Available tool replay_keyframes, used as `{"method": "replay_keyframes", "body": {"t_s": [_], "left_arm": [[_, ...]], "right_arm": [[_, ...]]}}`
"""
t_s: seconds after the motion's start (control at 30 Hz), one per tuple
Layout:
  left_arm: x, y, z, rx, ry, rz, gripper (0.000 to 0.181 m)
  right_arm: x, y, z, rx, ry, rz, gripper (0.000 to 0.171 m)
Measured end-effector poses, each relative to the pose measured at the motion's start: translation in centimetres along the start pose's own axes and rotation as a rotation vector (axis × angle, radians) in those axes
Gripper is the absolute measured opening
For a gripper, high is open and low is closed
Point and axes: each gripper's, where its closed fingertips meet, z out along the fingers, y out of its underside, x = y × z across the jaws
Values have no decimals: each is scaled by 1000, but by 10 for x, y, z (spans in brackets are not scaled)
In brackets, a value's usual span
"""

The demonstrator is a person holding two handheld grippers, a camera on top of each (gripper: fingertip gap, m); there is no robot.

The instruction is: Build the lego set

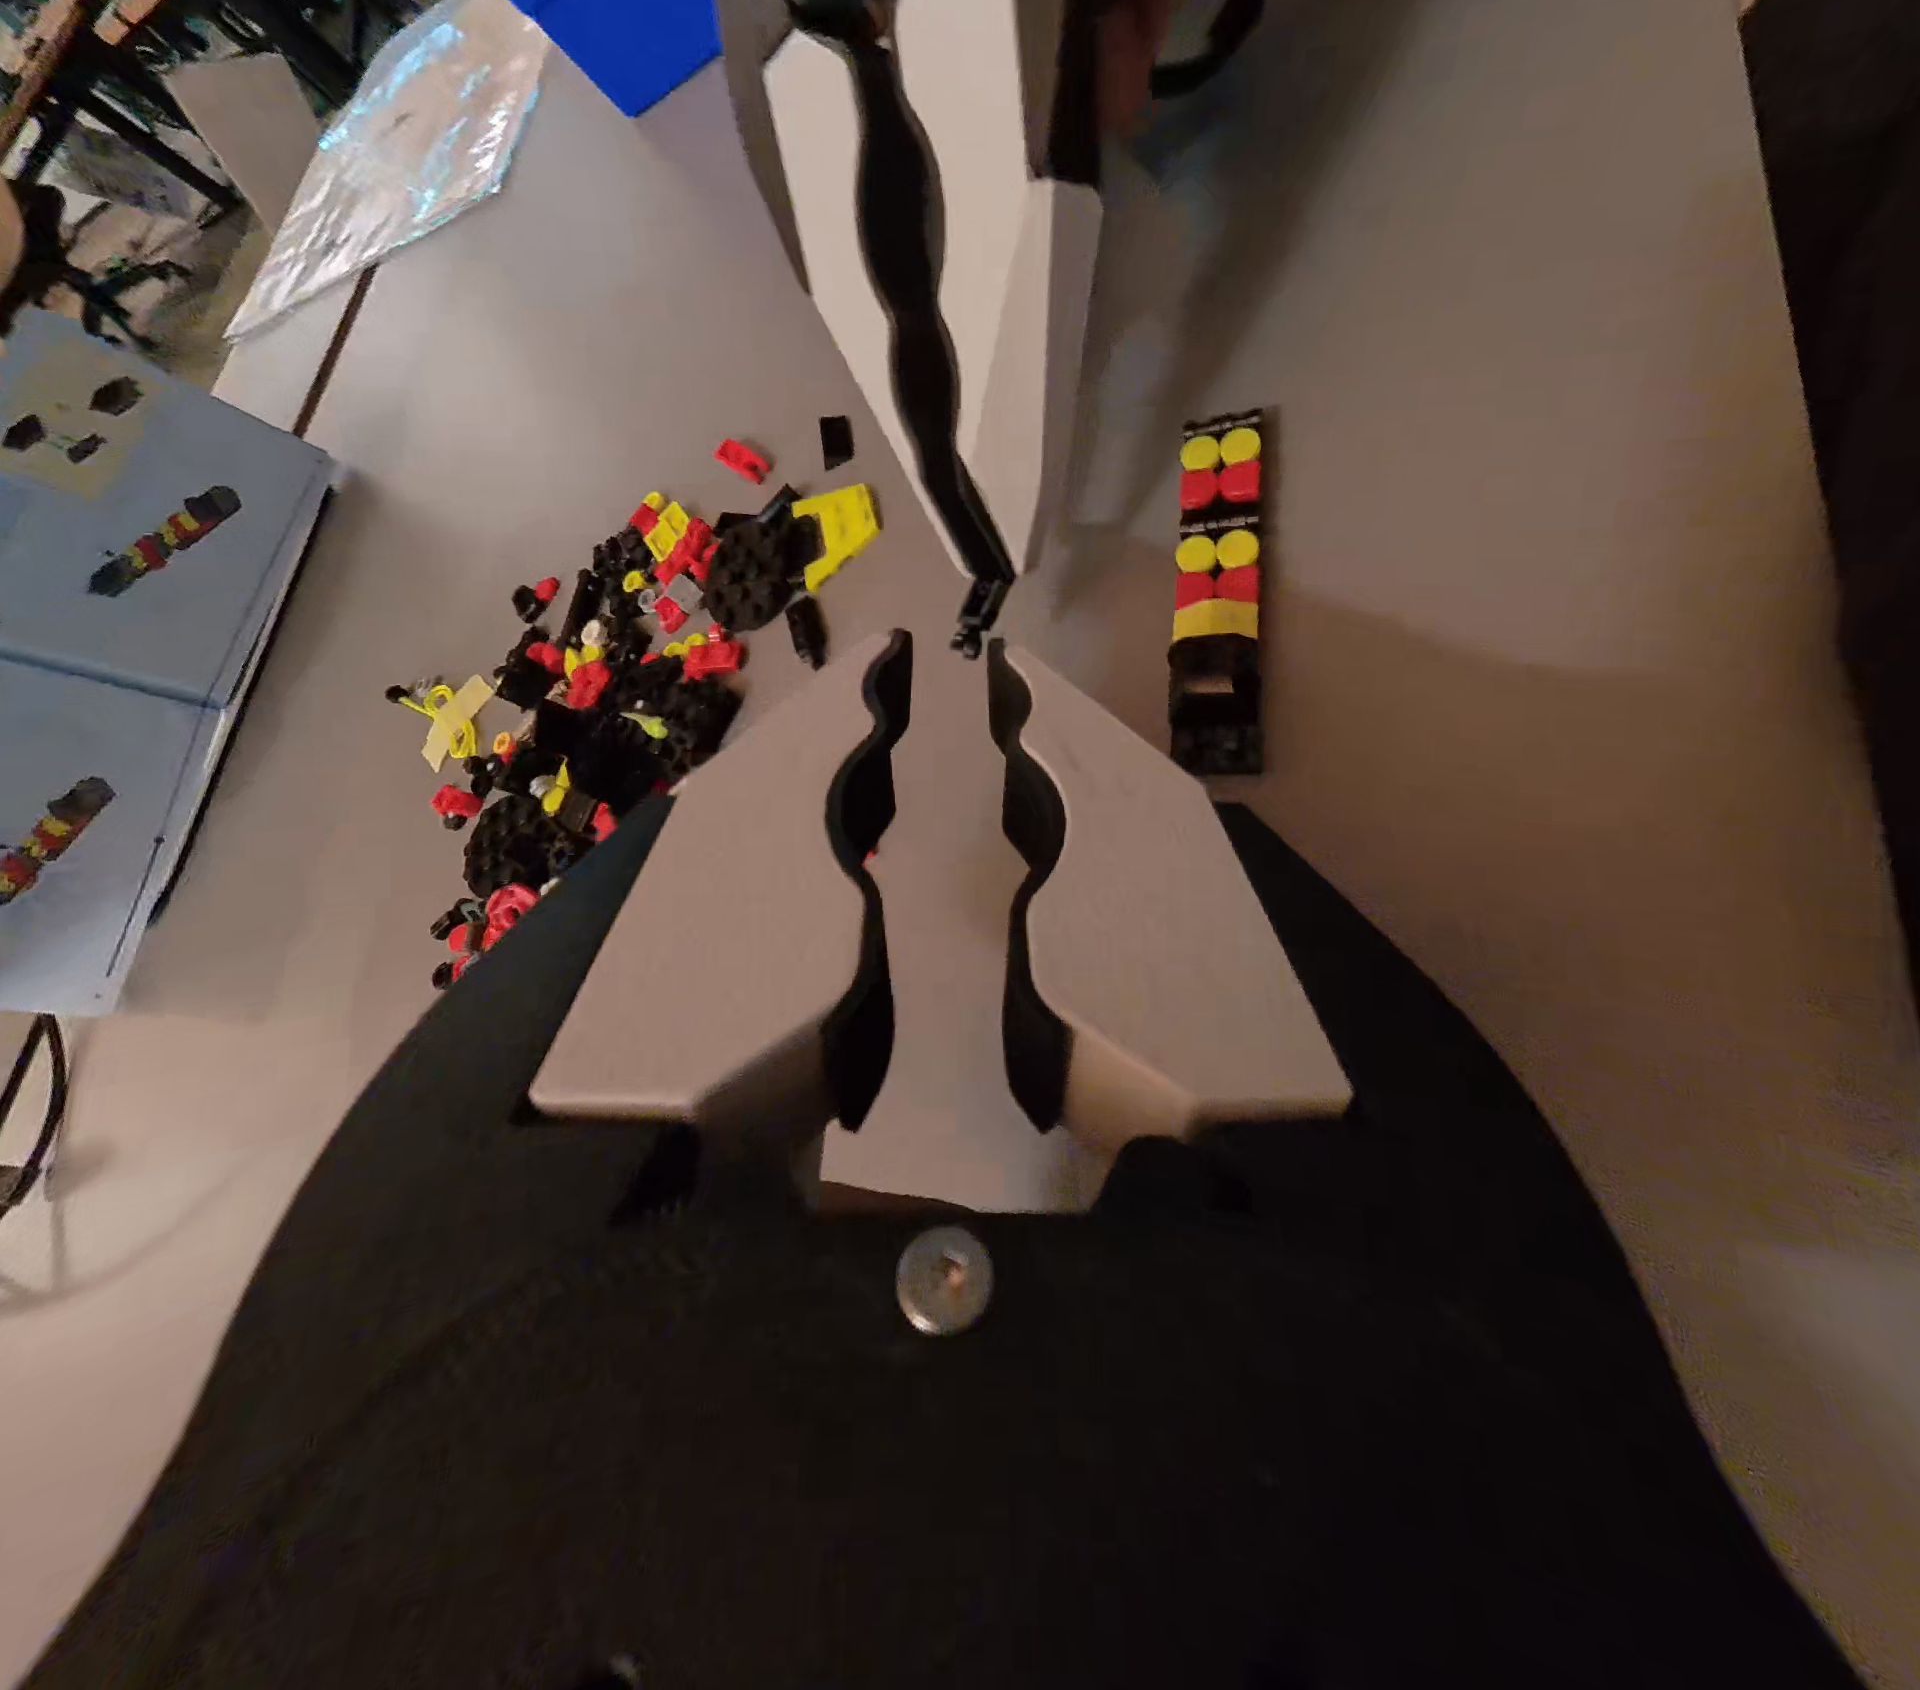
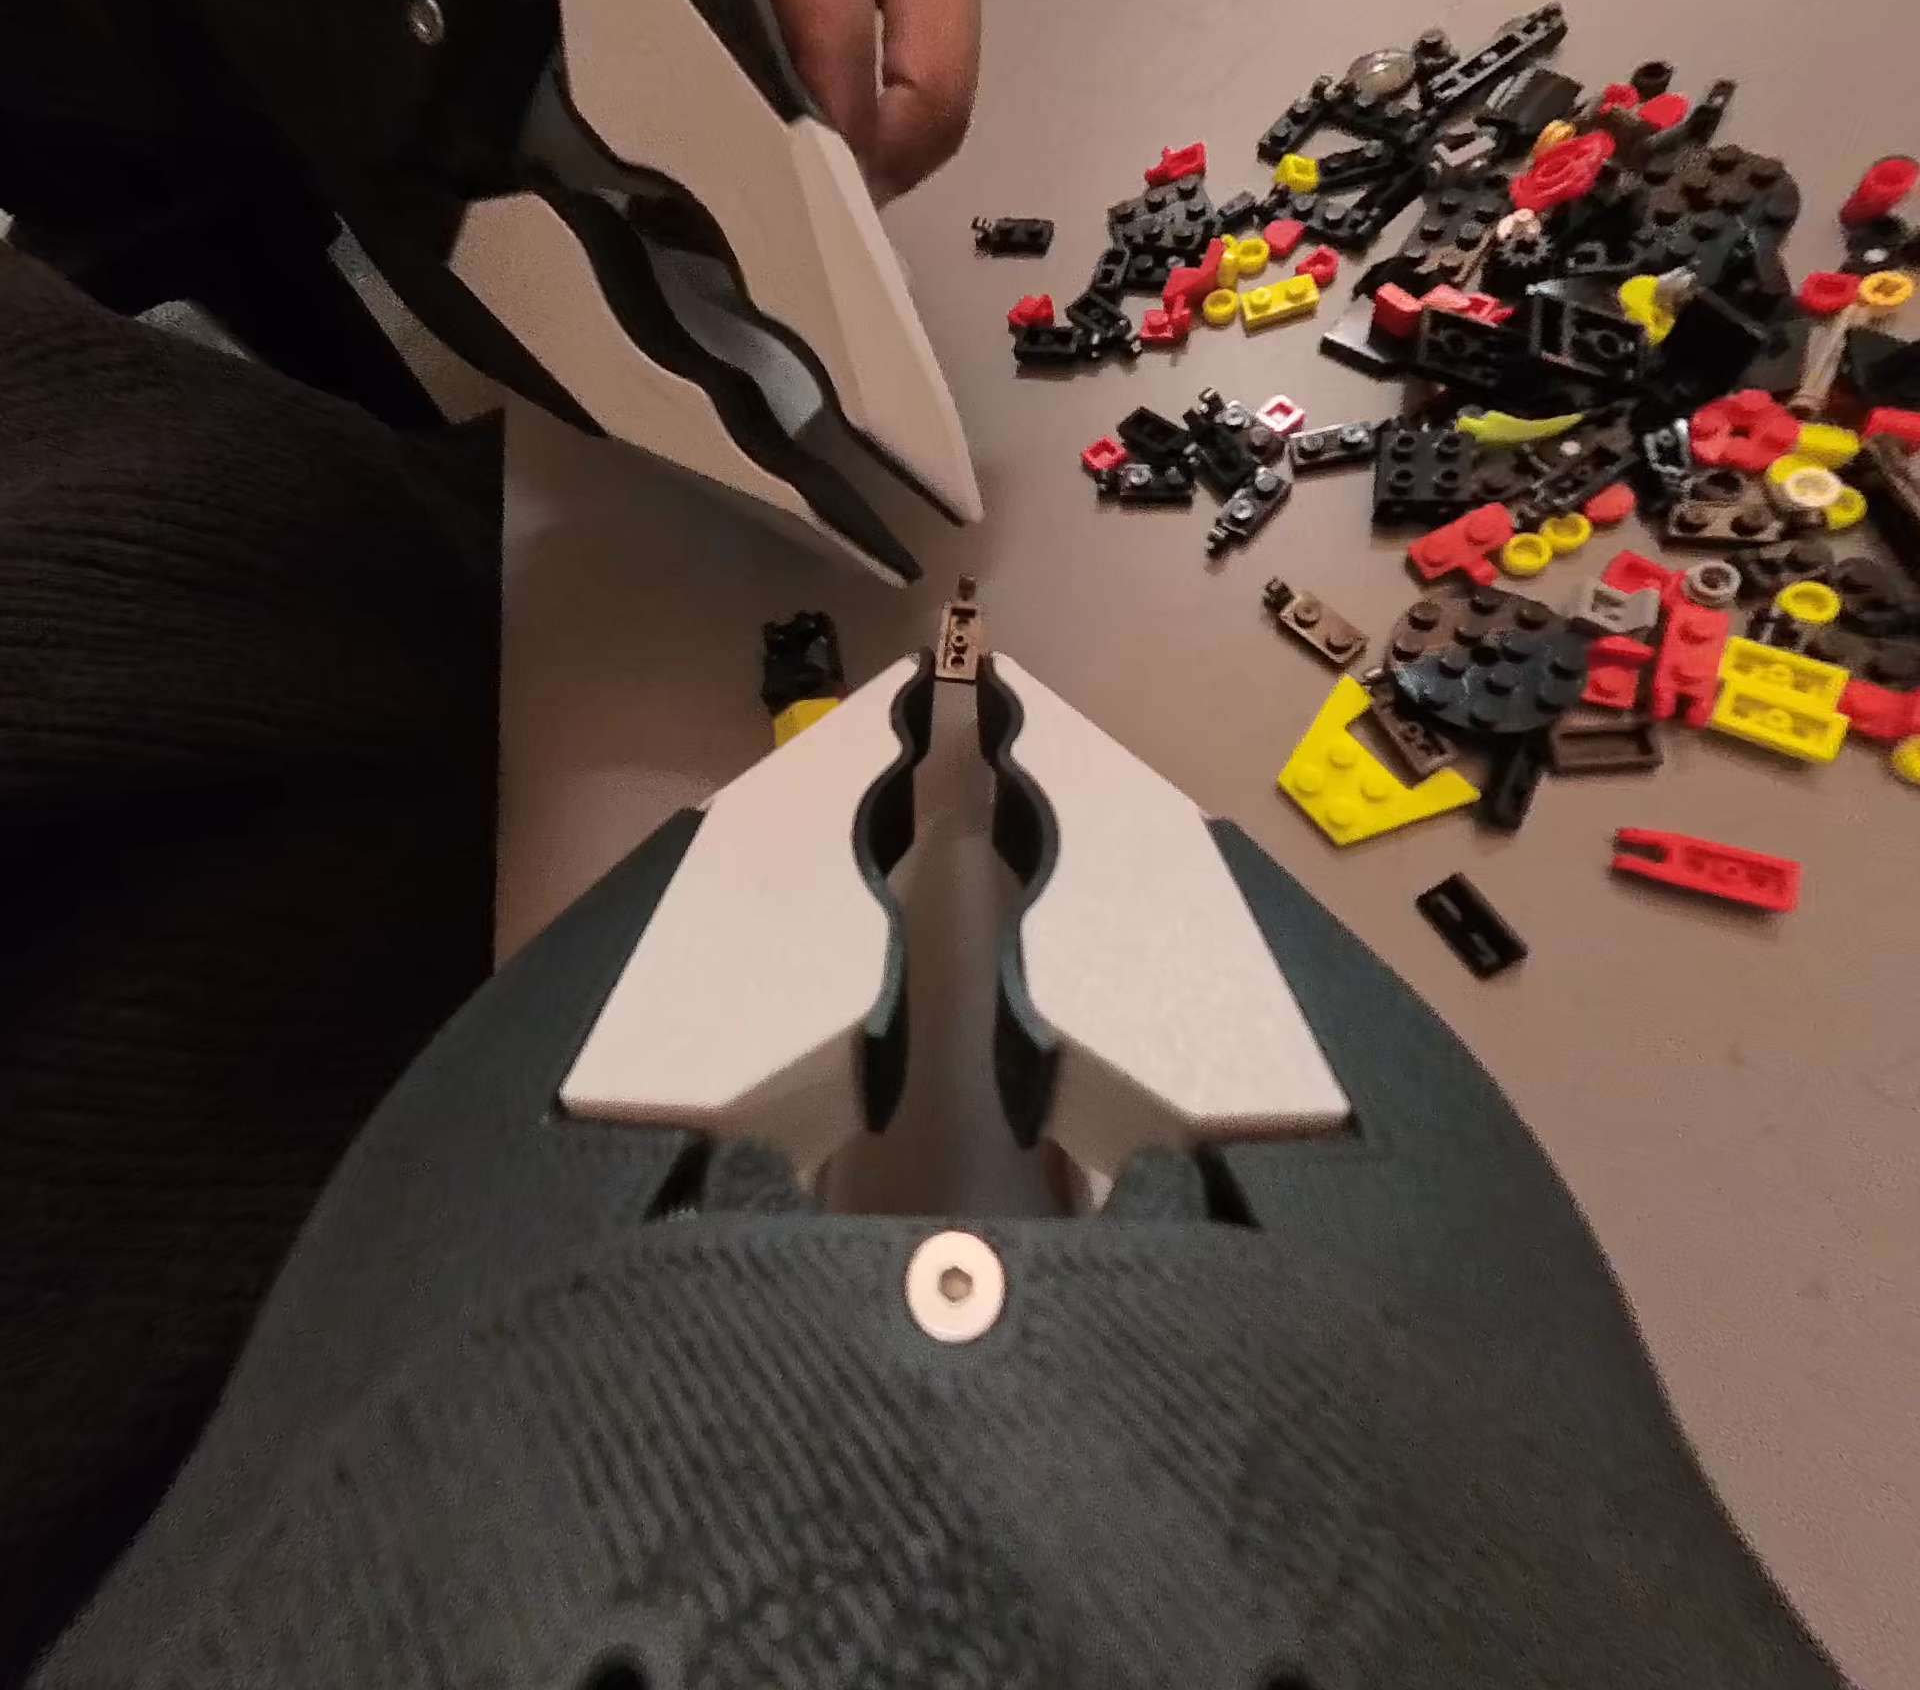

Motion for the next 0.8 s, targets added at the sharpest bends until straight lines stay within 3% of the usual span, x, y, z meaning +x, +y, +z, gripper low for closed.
{"method": "replay_keyframes", "body": {"t_s": [0.03,0.4,0.8], "left_arm": [[2,1,1,-3,4,5,13],[7,-2,1,10,31,3,1],[13,-6,2,42,76,-52,2]], "right_arm": [[-2,-1,0,2,-5,-9,7],[-7,-15,-4,97,-35,-1,7],[-12,-26,0,161,-39,4,6]]}}
